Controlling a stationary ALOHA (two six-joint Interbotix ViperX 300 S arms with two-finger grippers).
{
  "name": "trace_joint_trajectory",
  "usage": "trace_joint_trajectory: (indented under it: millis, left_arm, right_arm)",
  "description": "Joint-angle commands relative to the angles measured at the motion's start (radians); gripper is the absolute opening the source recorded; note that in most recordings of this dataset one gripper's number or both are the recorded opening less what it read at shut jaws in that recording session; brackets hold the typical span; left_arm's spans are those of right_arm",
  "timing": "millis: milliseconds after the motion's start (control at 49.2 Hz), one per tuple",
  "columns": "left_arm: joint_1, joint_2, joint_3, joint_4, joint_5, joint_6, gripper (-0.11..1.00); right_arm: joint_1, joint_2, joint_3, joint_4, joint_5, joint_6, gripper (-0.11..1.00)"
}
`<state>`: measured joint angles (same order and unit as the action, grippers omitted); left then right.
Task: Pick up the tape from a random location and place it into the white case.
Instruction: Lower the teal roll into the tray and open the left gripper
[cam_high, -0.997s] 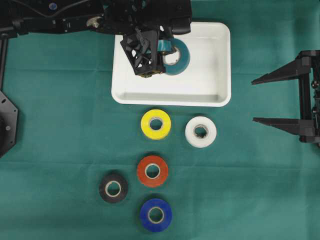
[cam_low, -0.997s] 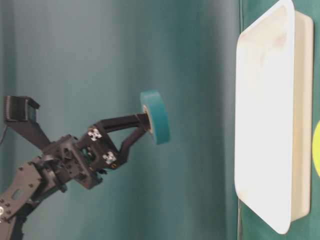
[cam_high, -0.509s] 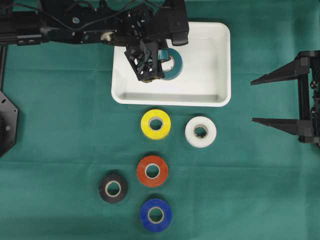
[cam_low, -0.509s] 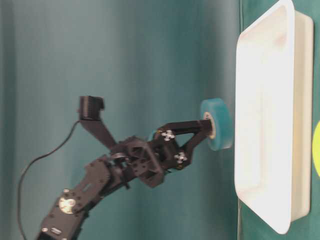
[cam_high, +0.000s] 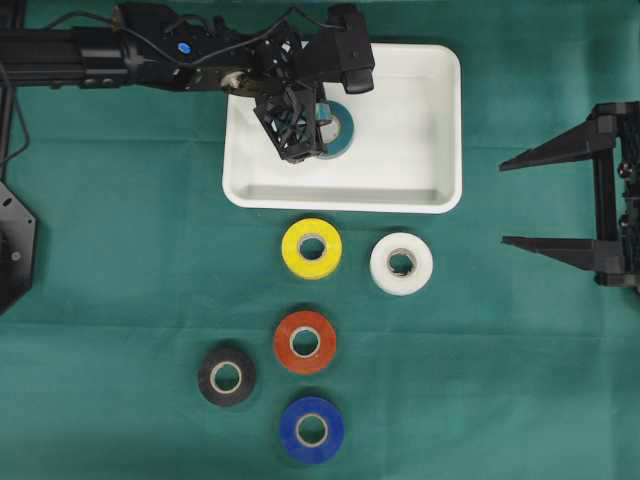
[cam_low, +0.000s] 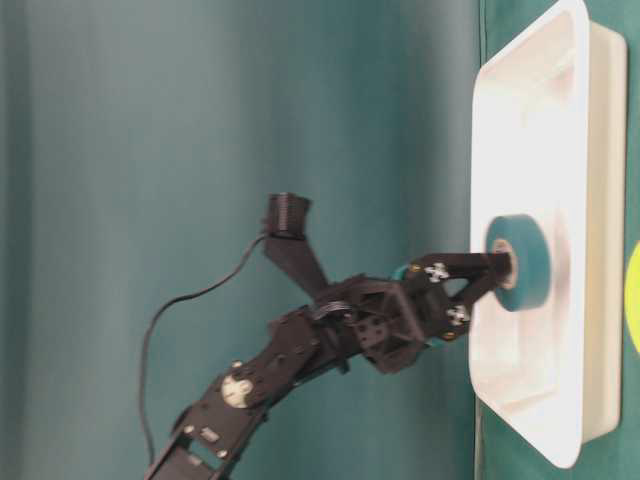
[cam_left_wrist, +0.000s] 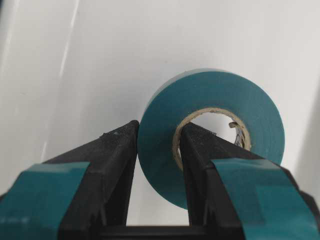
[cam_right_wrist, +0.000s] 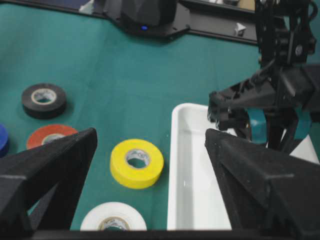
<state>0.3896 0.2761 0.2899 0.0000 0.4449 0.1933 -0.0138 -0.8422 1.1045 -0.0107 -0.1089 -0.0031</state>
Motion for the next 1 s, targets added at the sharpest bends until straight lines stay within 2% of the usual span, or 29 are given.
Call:
trace_joint_trajectory:
  millis: [0, 509, 549, 732, 814, 976]
  left_arm:
    - [0.003, -0.006, -0.018, -0.002, -0.014, -0.002, 0.22]
    - [0.012, 0.002, -0.020, -0.003, -0.034, 0.000, 0.23]
    - [0.012, 0.002, -0.020, -0.003, -0.037, 0.000, 0.30]
    - [0.014, 0.000, -0.014, -0.003, -0.043, 0.002, 0.82]
    - [0.015, -0.002, -0.012, -0.003, -0.044, 0.002, 0.97]
    - [0.018, -0.003, -0.014, -0.003, -0.038, 0.000, 0.96]
  right_arm:
    - [0.000, 0.008, -0.023, 0.002, -0.005, -0.002, 0.91]
    - [0.000, 0.008, -0.023, 0.000, -0.005, -0.002, 0.91]
    - [0.000, 0.008, -0.023, 0.000, -0.005, -0.002, 0.91]
    - [0.000, 0.006, -0.023, 0.002, -0.005, -0.002, 0.91]
    - [0.000, 0.008, -0.023, 0.002, -0.005, -0.002, 0.91]
    - [0.000, 0.008, -0.025, 0.000, -0.005, -0.002, 0.91]
